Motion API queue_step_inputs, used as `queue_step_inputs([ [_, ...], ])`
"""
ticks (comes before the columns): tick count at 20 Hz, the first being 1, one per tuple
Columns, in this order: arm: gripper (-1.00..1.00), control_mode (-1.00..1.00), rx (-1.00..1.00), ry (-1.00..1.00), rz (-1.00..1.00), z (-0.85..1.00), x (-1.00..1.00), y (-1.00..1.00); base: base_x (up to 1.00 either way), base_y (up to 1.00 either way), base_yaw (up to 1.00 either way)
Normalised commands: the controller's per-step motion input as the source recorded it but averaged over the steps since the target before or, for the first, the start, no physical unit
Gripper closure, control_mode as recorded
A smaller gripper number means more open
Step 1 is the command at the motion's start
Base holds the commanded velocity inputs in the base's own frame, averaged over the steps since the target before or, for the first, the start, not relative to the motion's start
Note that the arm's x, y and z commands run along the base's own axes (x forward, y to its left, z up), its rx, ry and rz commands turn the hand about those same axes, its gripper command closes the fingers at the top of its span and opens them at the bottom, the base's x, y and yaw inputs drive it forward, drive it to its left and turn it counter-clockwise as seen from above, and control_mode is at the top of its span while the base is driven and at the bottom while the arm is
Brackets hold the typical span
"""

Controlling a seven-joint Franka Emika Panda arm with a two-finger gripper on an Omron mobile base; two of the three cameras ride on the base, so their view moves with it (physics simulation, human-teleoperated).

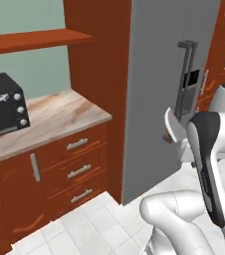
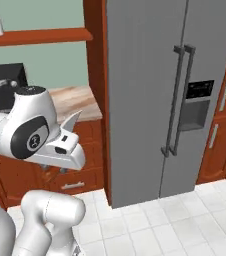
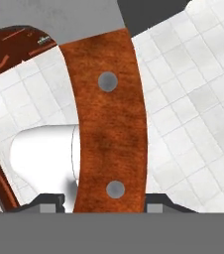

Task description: Move the cutting board and knife to the sink. Then move spray from the shelves to the counter.

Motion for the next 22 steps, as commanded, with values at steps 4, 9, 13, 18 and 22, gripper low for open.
queue_step_inputs([
  [4, 1.00, 1.00, 0.00, 0.00, 0.00, 0.00, 0.00, 0.00, -0.61, 0.03, -0.95],
  [9, 1.00, 1.00, 0.00, 0.00, 0.00, 0.00, 0.00, 0.00, -0.26, 0.00, -1.00],
  [13, 1.00, 1.00, 0.00, 0.00, 0.00, 0.00, 0.00, 0.00, -0.02, 0.00, -1.00],
  [18, 1.00, 1.00, 0.00, 0.00, 0.00, 0.00, 0.00, 0.00, -0.01, 0.00, -1.00],
  [22, 1.00, 1.00, 0.00, 0.00, 0.00, 0.00, 0.00, 0.00, -0.01, 0.00, -1.00],
])
